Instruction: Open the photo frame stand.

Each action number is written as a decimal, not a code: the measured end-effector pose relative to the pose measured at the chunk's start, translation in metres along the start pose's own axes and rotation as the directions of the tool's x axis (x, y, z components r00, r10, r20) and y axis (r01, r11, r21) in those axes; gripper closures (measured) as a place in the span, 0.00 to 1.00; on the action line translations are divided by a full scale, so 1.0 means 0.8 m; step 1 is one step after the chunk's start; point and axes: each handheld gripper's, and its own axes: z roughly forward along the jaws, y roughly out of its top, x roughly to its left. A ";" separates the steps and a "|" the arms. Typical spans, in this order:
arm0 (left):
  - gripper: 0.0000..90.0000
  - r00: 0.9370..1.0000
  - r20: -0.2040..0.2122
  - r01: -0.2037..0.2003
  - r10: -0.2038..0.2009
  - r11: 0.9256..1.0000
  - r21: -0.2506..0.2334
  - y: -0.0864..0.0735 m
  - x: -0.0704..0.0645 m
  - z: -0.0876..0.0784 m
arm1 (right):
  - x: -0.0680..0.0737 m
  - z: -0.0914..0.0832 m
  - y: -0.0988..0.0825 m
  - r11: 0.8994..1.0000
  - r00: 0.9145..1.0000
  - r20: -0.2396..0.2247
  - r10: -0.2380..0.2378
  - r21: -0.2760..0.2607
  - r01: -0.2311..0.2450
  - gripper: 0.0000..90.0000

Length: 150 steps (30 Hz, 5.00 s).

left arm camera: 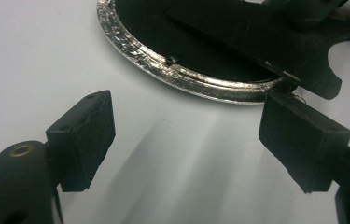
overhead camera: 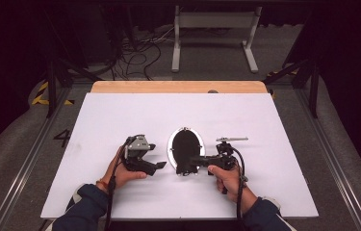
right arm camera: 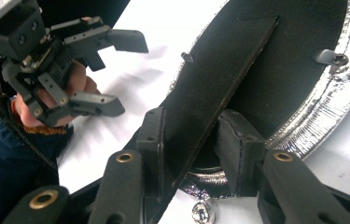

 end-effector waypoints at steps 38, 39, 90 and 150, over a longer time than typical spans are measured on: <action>0.32 0.988 0.154 0.036 -0.035 0.999 -0.008 0.036 0.014 0.047 | 0.012 -0.013 -0.006 0.956 0.956 -0.001 -0.294 0.004 0.294 0.74; 0.33 0.986 0.164 0.033 -0.031 0.999 -0.010 0.036 0.014 0.047 | 0.013 -0.013 -0.006 0.955 0.955 -0.001 -0.297 0.006 0.297 0.74; 0.81 0.989 -0.018 -0.146 0.146 0.963 -0.228 0.053 -0.016 0.008 | 0.035 -0.035 0.008 0.933 0.934 -0.006 -0.358 -0.040 0.358 0.87; 0.76 0.972 -0.150 -0.197 0.183 0.977 -0.081 0.043 -0.010 0.057 | 0.032 -0.020 0.000 0.917 0.908 0.131 -0.398 0.024 0.398 0.93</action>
